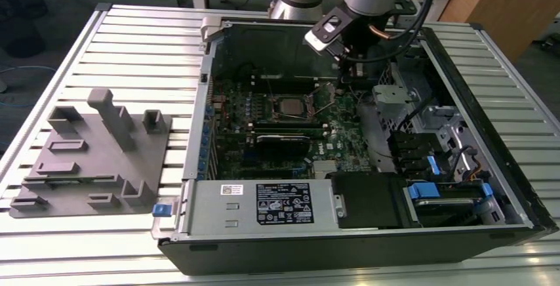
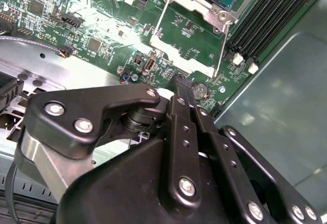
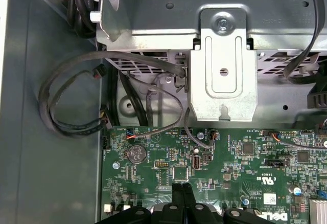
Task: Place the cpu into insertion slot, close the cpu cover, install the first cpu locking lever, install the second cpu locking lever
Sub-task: 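Close the cpu cover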
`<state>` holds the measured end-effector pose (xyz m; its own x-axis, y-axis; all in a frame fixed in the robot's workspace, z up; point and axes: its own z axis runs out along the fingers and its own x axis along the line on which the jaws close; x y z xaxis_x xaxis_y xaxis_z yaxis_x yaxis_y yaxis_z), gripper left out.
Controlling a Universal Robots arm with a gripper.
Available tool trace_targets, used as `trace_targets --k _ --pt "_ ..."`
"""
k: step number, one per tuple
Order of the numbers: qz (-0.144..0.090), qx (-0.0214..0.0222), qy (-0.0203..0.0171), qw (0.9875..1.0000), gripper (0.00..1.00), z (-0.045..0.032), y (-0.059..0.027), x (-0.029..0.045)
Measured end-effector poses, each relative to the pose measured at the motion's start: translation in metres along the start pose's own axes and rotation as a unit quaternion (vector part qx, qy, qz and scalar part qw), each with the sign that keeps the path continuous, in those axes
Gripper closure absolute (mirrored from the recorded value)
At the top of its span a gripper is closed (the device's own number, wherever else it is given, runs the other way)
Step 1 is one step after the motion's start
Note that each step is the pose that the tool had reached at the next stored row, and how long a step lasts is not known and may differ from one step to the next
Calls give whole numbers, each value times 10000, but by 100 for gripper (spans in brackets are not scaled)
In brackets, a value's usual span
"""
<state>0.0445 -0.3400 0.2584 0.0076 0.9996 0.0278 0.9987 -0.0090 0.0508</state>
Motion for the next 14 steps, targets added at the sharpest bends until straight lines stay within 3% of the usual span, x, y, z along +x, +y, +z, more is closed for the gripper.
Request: trace_targets --k 14 --pt "0 0 0 10000 90 79 -4 -2"
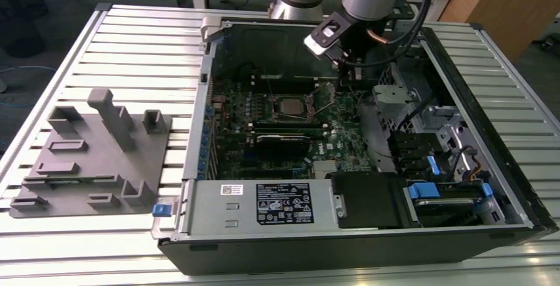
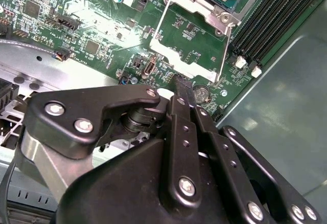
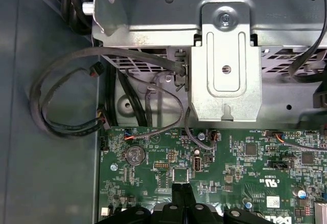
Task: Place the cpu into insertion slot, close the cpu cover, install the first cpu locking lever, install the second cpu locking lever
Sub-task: 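Close the cpu cover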
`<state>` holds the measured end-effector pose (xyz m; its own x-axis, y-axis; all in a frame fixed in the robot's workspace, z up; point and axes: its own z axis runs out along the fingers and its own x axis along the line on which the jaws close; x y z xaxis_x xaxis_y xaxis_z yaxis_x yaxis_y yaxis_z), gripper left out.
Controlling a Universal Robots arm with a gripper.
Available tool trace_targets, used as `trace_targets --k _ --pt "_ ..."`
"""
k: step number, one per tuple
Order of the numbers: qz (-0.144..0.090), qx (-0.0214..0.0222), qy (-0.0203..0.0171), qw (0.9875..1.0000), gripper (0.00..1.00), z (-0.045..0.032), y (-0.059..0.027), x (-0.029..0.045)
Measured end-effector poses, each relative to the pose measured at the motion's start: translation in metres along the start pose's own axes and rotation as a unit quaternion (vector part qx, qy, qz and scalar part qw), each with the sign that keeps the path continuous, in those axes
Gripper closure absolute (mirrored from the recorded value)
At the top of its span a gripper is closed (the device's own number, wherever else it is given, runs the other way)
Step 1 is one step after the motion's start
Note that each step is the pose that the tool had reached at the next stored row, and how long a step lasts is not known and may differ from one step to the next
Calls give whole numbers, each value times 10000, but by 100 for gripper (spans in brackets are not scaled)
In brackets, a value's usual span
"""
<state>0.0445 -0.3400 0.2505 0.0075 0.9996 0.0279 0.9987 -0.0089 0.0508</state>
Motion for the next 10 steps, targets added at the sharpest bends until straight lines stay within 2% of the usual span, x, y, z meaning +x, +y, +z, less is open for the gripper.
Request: trace_targets --k 10 --pt "0 0 0 10000 90 29 -2 -1"
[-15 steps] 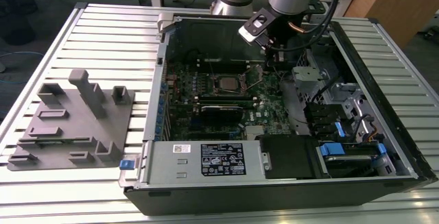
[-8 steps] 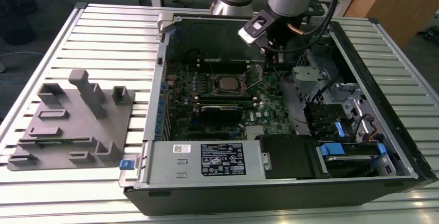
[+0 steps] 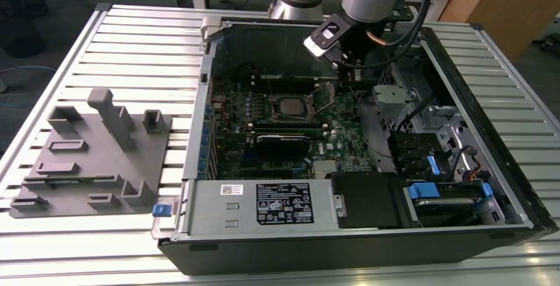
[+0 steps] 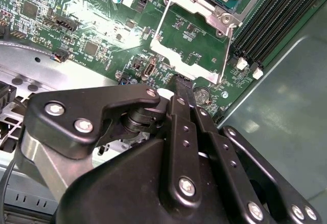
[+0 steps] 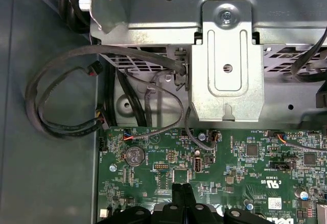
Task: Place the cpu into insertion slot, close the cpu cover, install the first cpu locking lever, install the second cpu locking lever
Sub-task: 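Close the cpu cover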
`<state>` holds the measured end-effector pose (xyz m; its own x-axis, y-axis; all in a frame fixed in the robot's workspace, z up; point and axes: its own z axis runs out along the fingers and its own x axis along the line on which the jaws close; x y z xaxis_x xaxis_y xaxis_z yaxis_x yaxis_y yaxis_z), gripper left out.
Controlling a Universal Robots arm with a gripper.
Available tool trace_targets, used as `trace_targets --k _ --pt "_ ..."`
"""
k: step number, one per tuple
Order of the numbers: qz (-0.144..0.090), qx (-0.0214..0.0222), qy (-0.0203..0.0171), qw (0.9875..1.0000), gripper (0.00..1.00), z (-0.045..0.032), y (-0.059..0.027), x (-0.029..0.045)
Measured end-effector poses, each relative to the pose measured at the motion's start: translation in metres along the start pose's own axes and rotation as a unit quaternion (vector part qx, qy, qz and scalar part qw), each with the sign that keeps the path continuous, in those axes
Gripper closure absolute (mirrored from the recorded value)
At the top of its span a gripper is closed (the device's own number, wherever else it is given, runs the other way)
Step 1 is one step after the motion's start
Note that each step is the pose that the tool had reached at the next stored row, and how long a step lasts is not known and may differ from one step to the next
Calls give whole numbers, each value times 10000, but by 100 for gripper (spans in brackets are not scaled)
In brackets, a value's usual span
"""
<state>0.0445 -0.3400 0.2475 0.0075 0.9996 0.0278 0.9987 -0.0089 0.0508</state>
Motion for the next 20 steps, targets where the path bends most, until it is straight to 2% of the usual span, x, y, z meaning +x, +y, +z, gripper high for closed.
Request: trace_targets --k 10,20 --pt "0 -1 0 10000 90 0 -28 0" --pt "-1 -35 1 10000 90 -11 -228 -2"
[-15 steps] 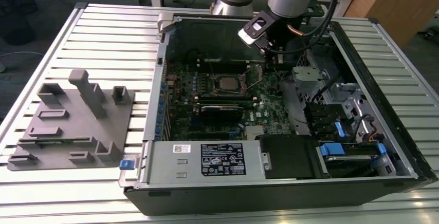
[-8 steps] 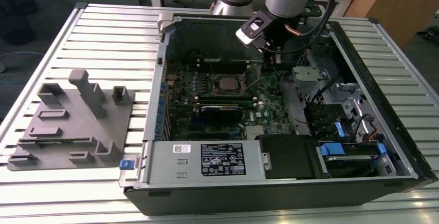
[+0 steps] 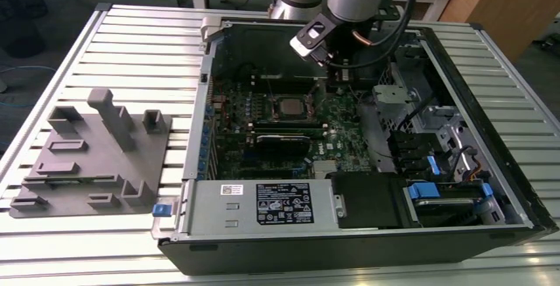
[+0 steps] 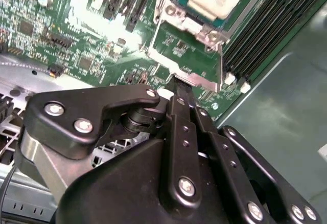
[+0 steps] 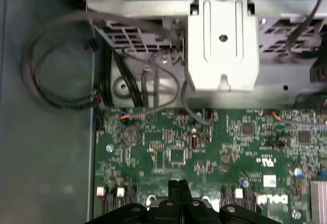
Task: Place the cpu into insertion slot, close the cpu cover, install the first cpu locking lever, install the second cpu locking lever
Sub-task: 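Close the cpu cover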
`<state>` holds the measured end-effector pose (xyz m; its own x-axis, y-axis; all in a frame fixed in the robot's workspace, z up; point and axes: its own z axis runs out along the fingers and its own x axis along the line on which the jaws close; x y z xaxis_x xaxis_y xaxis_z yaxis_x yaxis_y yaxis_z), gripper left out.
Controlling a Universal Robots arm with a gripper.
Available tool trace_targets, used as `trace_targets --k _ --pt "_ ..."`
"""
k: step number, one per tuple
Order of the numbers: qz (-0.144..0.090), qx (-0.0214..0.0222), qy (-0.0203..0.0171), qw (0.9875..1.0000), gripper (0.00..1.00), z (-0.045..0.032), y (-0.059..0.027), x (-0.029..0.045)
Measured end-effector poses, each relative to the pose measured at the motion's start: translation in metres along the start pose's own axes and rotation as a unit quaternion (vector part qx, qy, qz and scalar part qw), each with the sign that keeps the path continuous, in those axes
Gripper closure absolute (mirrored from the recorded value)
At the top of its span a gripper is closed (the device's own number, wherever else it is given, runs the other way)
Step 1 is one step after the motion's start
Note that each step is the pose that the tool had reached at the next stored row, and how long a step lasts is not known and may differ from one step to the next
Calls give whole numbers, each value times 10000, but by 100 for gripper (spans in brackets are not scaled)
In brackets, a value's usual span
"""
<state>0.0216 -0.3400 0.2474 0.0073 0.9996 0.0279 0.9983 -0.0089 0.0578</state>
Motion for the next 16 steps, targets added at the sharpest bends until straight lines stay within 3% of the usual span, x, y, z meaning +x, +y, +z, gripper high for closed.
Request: trace_targets --k 14,16 --pt "-3 -104 1 9999 90 -24 -434 -3" --pt "-2 -107 1 9999 90 -25 -454 -3"
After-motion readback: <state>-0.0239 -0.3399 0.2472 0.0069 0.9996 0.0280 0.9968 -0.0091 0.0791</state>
